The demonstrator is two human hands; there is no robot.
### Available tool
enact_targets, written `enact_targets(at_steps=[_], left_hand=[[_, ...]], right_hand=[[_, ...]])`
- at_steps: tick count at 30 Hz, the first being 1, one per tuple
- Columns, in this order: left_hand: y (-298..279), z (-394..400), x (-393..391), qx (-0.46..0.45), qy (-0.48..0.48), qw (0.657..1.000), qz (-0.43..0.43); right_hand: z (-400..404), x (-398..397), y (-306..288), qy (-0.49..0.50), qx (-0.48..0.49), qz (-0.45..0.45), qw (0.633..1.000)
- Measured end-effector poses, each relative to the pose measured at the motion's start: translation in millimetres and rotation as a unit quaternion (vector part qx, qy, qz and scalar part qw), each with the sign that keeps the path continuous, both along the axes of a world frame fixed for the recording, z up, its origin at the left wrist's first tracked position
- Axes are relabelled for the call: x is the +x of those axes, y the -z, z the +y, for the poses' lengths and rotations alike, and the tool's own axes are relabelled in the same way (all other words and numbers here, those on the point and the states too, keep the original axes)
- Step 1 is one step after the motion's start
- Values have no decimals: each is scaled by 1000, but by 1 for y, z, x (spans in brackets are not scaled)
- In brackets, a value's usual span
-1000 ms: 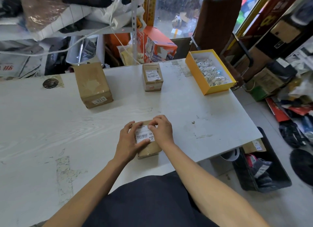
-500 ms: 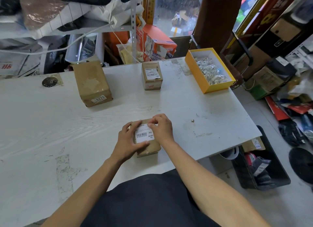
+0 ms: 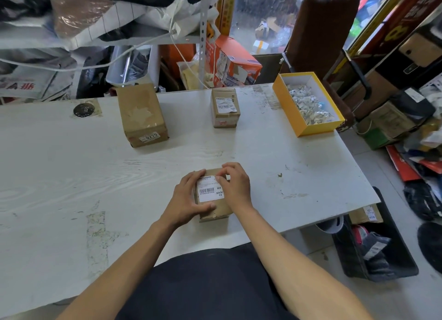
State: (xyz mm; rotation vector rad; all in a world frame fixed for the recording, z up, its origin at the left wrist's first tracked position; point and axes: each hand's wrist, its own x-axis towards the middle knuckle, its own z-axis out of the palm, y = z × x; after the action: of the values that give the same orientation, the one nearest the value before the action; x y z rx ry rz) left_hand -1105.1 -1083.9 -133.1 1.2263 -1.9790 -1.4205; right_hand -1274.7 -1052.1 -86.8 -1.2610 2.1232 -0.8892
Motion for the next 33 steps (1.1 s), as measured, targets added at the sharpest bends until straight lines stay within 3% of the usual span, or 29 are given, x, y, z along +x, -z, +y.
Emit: enact_targets(at_steps=[7, 33], left_hand=[[2, -1, 1, -14, -5, 1000, -10], [-4, 1, 2, -13, -4, 1000, -1]], right_hand=[[-3, -6, 5, 14, 3, -42, 999], [-5, -5, -1, 15, 27, -30, 999]])
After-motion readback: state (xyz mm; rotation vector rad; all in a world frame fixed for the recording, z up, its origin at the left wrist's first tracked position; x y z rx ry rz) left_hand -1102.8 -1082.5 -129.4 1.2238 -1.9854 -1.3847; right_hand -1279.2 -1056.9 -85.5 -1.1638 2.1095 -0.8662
